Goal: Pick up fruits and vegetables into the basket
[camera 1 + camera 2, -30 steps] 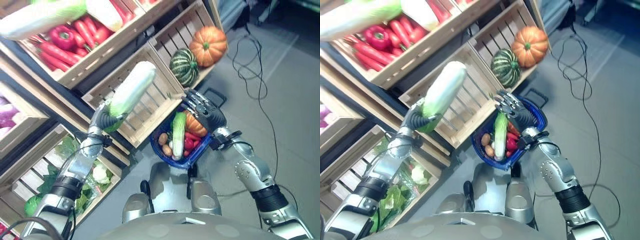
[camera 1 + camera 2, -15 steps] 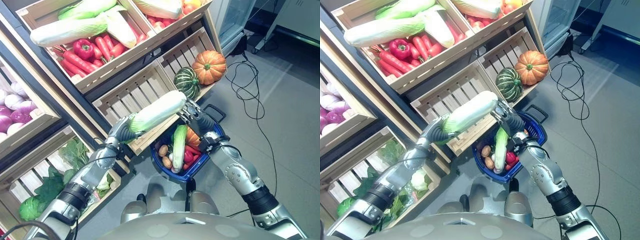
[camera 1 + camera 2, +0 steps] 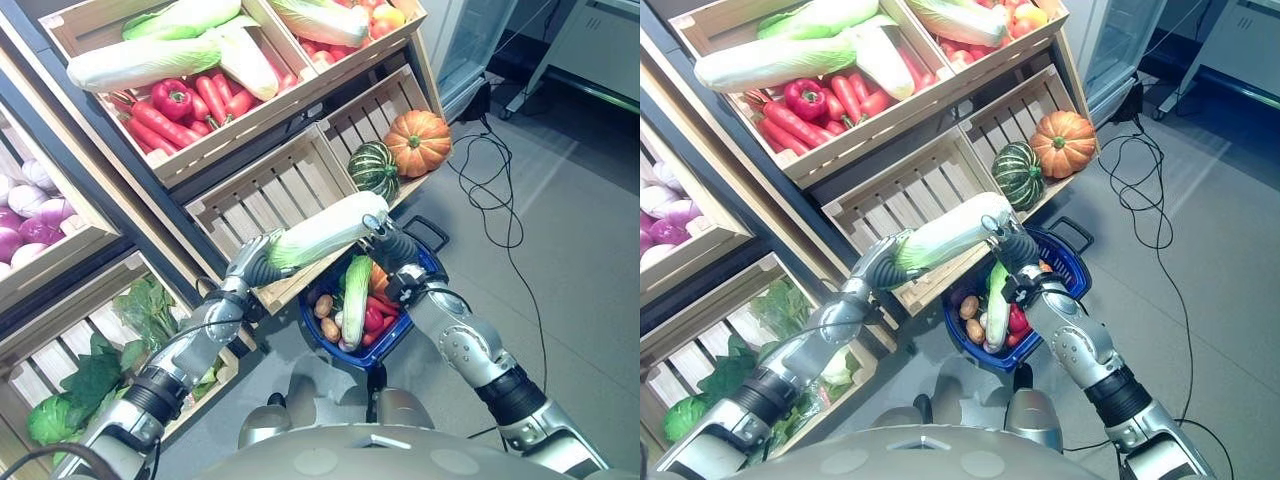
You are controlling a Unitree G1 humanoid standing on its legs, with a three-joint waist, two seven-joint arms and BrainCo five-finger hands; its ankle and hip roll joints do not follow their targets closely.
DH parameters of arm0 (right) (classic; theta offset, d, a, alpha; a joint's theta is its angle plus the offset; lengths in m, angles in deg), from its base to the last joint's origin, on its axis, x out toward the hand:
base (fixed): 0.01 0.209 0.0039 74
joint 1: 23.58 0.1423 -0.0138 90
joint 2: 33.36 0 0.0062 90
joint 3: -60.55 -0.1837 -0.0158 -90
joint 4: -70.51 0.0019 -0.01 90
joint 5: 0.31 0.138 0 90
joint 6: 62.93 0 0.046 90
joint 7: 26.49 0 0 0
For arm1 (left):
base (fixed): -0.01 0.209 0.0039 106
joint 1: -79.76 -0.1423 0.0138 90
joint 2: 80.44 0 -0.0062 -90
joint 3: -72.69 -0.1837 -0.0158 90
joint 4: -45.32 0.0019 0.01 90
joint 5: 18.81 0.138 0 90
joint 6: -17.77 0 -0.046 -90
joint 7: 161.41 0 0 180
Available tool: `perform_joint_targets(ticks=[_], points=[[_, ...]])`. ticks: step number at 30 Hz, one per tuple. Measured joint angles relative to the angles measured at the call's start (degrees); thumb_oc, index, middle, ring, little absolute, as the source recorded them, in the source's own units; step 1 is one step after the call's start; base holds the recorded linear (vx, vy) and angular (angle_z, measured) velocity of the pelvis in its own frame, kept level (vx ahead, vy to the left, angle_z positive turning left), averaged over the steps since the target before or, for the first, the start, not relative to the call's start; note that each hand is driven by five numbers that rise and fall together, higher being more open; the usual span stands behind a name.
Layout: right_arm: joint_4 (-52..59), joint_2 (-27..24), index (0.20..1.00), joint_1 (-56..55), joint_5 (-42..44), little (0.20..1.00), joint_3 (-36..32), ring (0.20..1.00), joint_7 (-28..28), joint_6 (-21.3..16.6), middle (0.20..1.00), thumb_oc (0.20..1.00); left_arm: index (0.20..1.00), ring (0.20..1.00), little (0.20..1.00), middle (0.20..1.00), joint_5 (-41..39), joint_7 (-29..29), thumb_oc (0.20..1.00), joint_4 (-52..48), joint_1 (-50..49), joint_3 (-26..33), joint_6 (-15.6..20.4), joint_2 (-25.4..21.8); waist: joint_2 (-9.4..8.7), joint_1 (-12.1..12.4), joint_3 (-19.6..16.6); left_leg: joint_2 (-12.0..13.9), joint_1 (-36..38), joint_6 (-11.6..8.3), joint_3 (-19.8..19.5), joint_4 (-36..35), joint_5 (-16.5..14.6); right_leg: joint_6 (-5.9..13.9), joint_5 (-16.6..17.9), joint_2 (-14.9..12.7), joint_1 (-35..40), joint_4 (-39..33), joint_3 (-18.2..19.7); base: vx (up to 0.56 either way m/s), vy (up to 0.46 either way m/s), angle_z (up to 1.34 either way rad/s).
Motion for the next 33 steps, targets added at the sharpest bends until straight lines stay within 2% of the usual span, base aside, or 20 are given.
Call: perform_joint_targets(ticks=[3, 16, 17, 18, 19, 25, 33], points=[[-0.3, 1.32, 1.0, 0.42, 1.04, 1.0, 0.73, 1.0, -0.54, 0.22, 1.0, 1.0, 0.2, 0.2, 0.2, 0.2, 0.7, -0.56, 0.2, -0.15, 0.56, -0.75, -0.03, 0.02, -0.17, 0.25, -0.11, -0.02, -0.05, -0.01, -0.32, -0.02, 0.01, 0.08, 0.07, -0.01, 0.22, -0.33, -0.22, -0.01, -0.004, 0.04], [-2.32, 1.35, 1.0, 1.96, 1.61, 1.0, 2.86, 1.0, -2.72, -0.08, 1.0, 1.0, 0.2, 0.2, 0.2, 0.2, 6.79, -0.95, 0.2, -2.27, 4.06, -2.76, -2.81, -0.03, -0.25, 0.28, -0.16, -0.04, 0.25, 0.01, -0.99, -0.07, 0.04, 0.08, 0.07, -0.2, 1.16, -0.59, -1.03, -0.01, 0.001, 0.03], [-2.32, 1.35, 0.944, 1.96, 1.63, 0.944, 2.87, 0.944, -2.89, -0.35, 0.944, 0.944, 0.2, 0.2, 0.2, 0.2, 6.85, -0.8, 0.2, -2.27, 4.37, -2.99, -2.97, -0.04, -0.25, 0.28, -0.16, -0.04, 0.25, 0.02, -1.03, -0.07, 0.04, 0.08, 0.07, -0.21, 1.18, -0.58, -1.06, 0.0, 0.0, 0.0], [-2.33, 1.35, 0.708, 1.96, 1.66, 0.708, 2.89, 0.708, -3.0, -0.53, 0.708, 0.708, 0.2, 0.2, 0.2, 0.2, 6.99, -0.75, 0.2, -2.28, 4.42, -3.03, -3.0, -0.04, -0.26, 0.3, -0.17, -0.04, 0.25, 0.02, -1.05, -0.07, 0.04, 0.08, 0.07, -0.22, 1.19, -0.59, -1.07, 0.0, 0.0, 0.0], [-2.36, 1.41, 0.2, 1.96, 1.67, 0.2, 2.97, 0.2, -3.54, -1.42, 0.2, 0.2, 0.2, 0.2, 0.2, 0.2, 7.36, -0.2, 0.2, -2.31, 4.55, -3.29, -3.29, -0.06, -0.26, 0.29, -0.17, -0.05, 0.24, 0.02, -1.12, -0.07, 0.05, 0.08, 0.07, -0.23, 1.22, -0.58, -1.13, 0.0, 0.0, 0.0], [-4.07, 1.73, 0.2, 1.95, 0.47, 0.2, 3.11, 0.2, -5.42, -5.48, 0.2, 0.2, 0.2, 0.2, 0.2, 0.2, 8.86, 2.88, 0.2, -3.18, 5.52, -4.33, -3.76, -0.04, -0.28, 0.3, -0.43, -0.12, 0.03, 0.05, -1.32, -0.12, 0.17, 0.08, 0.07, -0.31, 1.14, -0.59, -1.29, -0.02, 0.008, 0.01], [-4.77, 1.28, 0.2, 1.92, -7.75, 0.2, 3.01, 0.2, -6.62, -7.64, 0.2, 0.2, 0.2, 0.2, 0.2, 0.2, 7.98, 2.84, 0.2, -4.19, 6.37, -5.63, -6.0, 0.19, -0.11, 0.09, -0.94, -0.09, -0.05, 0.06, -1.26, -0.26, 0.2, 0.09, 0.08, -0.26, 1.04, -0.88, -1.27, 0.0, 0.0, 0.0]])
